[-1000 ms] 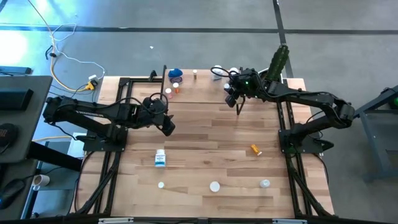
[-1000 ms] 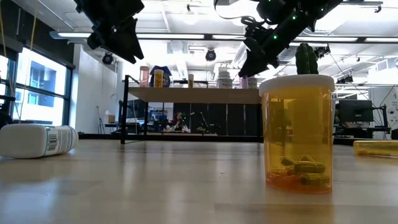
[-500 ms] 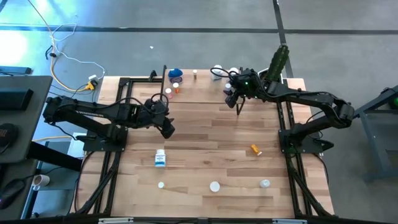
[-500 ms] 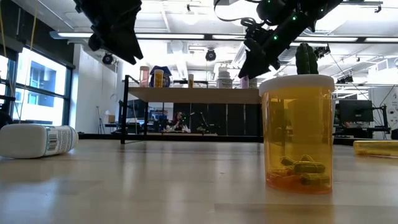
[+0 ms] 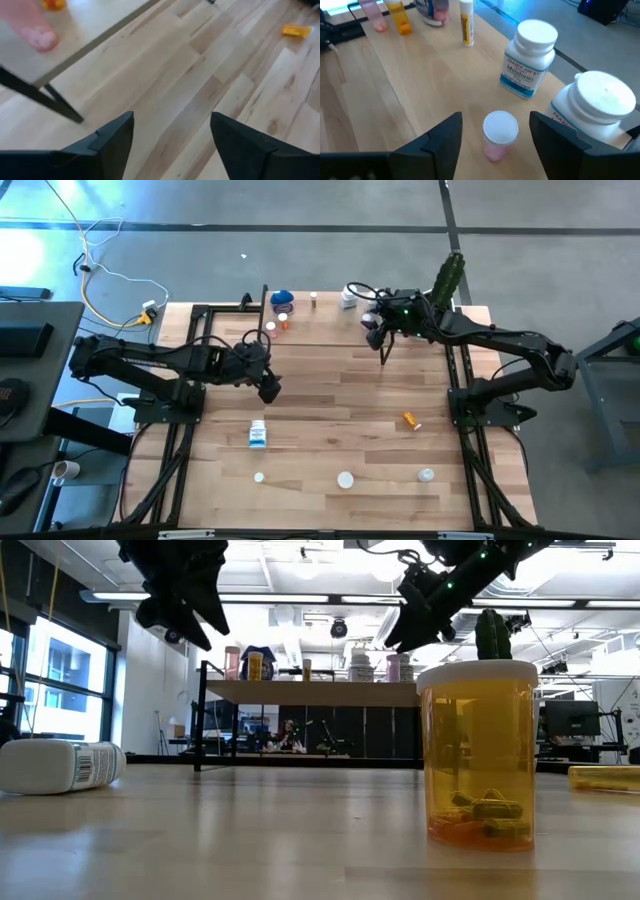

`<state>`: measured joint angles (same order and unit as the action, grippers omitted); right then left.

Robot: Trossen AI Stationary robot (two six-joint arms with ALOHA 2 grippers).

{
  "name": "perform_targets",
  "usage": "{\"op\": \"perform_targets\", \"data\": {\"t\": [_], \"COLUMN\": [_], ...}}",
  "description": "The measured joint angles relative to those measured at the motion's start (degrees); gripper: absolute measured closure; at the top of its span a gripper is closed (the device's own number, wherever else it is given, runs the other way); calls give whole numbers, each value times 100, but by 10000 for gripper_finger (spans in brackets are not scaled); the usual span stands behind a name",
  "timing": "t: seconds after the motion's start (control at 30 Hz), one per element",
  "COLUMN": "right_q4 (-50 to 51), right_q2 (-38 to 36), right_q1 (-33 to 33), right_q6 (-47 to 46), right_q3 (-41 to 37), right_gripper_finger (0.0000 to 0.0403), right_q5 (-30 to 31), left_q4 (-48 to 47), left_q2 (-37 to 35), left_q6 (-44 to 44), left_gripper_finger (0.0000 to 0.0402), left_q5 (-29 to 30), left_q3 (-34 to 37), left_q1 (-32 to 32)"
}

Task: Pick and place medicine bottles onto shelf by color
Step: Put the white pill bottle on the shelf

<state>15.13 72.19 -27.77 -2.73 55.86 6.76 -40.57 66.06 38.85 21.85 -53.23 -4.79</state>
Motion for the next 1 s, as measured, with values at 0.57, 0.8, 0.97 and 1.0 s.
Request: {"op": "perform_targets", "data": {"t": [0.57,0.8,0.97,1.0], "right_q4": [2,-1,-8,-9], "right_q2": [-888,-1116,-1122,-1122], "right_q1": [13,11,11,11], "right_q6": [176,582,780,824], "right_q3": [2,4,4,4], "right_gripper_finger": [180,180,180,180], "right_q5": [176,485,491,494], "left_q4": [-1369,-1565,-1582,-1581], "left_q2": [-9,78,457,571], "left_q6": [1981,3556,4489,4600], "left_gripper_finger": [132,133,133,133], "left_q5": [-1496,-1493,-1490,-1498], "left_q3": [0,1,2,2], "left_q1": [-58,510,885,962]}}
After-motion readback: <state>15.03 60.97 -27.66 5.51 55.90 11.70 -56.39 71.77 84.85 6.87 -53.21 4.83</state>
